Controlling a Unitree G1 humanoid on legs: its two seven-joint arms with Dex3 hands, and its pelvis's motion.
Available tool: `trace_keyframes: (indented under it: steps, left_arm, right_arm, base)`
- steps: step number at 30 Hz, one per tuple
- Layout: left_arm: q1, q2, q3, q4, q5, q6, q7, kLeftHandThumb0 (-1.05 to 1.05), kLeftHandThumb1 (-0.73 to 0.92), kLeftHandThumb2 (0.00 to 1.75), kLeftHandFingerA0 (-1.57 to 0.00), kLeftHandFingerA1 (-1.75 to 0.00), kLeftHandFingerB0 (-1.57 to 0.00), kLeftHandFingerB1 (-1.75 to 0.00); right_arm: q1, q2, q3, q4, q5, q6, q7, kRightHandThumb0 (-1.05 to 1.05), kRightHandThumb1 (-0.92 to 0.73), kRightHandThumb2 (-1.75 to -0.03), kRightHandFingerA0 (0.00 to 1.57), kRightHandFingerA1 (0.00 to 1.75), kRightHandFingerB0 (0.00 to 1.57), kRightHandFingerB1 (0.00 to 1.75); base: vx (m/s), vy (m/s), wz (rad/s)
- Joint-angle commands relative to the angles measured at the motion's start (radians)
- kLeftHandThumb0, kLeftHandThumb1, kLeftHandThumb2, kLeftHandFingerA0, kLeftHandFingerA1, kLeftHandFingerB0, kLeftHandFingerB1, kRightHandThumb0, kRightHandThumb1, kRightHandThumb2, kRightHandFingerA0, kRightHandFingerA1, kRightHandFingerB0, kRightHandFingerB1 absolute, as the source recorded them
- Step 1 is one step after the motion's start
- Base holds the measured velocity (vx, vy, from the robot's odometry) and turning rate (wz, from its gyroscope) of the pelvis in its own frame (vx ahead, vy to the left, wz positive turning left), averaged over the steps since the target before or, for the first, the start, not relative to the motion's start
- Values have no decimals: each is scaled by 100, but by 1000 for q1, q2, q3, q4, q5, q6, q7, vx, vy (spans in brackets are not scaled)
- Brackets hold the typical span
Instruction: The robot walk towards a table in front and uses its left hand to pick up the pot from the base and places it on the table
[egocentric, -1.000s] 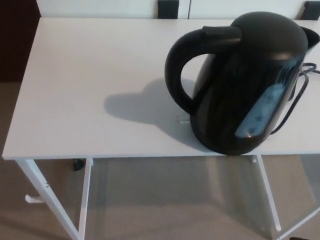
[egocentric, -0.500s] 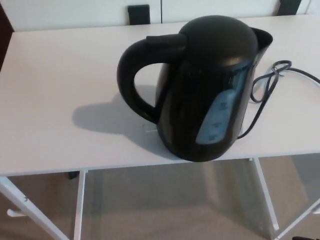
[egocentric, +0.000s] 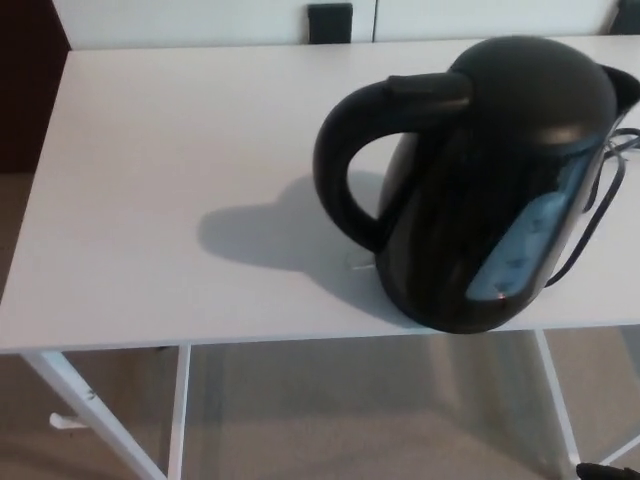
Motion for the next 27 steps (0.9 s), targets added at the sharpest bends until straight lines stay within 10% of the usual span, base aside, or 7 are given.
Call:
trace_keyframes:
  steps: [1, 14, 27]
  left_arm:
    - [-1, 12, -8, -11, 19, 2, 11, -20, 58, 57, -65, -48, -52, -42]
    - [6, 20, 50, -3, -17, 13, 84, -20, 62, 58, -59, -46, -49, -40]
    - [147, 41, 601, -452, -296, 63, 275, -19, 51, 55, -39, -37, -32, -32]
  right_arm:
    - [7, -16, -4, -1, -3, 11, -5, -3, -72, -59, 45, 45, 43, 43]
    - [-1, -6, 18, -22, -19, 23, -8, -4, -73, -60, 47, 48, 44, 44]
    - [-41, -39, 10, -9, -22, 17, -13, -5, -71, -60, 48, 48, 45, 45]
  base:
    - [0, 0, 0]
    - [0, 0, 0]
    - [0, 0, 0]
